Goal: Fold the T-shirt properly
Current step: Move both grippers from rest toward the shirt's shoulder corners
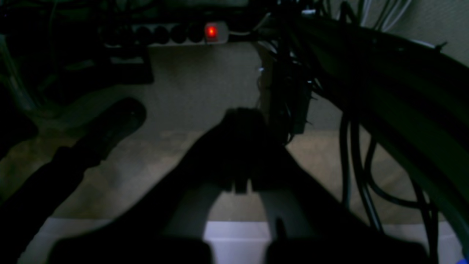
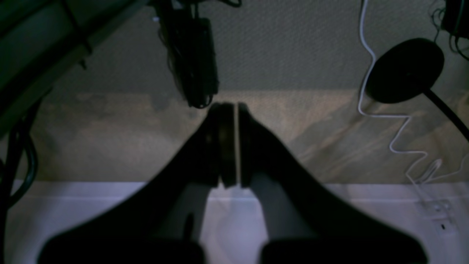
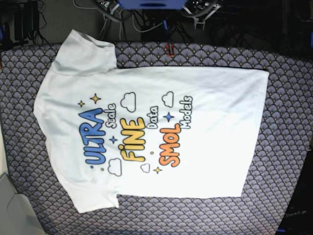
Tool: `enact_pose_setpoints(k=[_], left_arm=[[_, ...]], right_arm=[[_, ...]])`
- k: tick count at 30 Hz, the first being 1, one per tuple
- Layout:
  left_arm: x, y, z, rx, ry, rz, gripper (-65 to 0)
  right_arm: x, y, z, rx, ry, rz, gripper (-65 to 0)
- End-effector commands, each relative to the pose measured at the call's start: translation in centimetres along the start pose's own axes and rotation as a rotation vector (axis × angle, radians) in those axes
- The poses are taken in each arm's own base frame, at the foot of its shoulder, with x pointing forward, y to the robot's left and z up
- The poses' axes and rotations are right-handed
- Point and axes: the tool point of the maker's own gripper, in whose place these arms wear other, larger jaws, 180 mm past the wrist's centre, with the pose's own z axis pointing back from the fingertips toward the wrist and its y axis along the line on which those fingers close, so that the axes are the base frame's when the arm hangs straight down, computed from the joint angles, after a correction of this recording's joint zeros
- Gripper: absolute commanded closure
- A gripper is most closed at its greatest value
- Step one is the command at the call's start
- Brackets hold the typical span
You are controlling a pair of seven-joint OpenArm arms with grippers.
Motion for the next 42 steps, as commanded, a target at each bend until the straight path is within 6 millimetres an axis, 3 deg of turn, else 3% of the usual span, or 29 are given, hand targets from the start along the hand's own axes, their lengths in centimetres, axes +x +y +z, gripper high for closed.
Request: enact_pose_setpoints(k=[1,21,25,31,37,42], left_arm=[[-0.2,0.4,0.0,0.003,0.001,-0.005,-0.4],[-0.4,0.8,0.1,0.011,0.011,-0.019,-0.4],[-1.9,0.8,0.3,0.008,0.025,-0.019,-0.4],[-2.3,3.0,1.2,0.038,-0.034,-0.023,-0.4],[-2.6,4.9,3.8,0.058,-0.138,-0.055,-0.3],[-0.7,5.1,8.0,0.053,-0.287,-0.099,-0.3]], right_arm=[[-0.3,0.1,0.0,0.007,-0.004,-0.001,0.0],[-0.7,-0.2,0.2,0.001,-0.026,-0.001,0.0],[-1.0,-0.7,0.2,-0.005,-0.031,-0.001,0.0],[-1.8,-1.0,0.8,-0.01,-0.08,0.001,0.0],[-3.2,-1.8,3.3,-0.015,-0.185,0.067,0.0],[-2.9,-1.5,7.6,0.008,-0.32,0.147,0.0]])
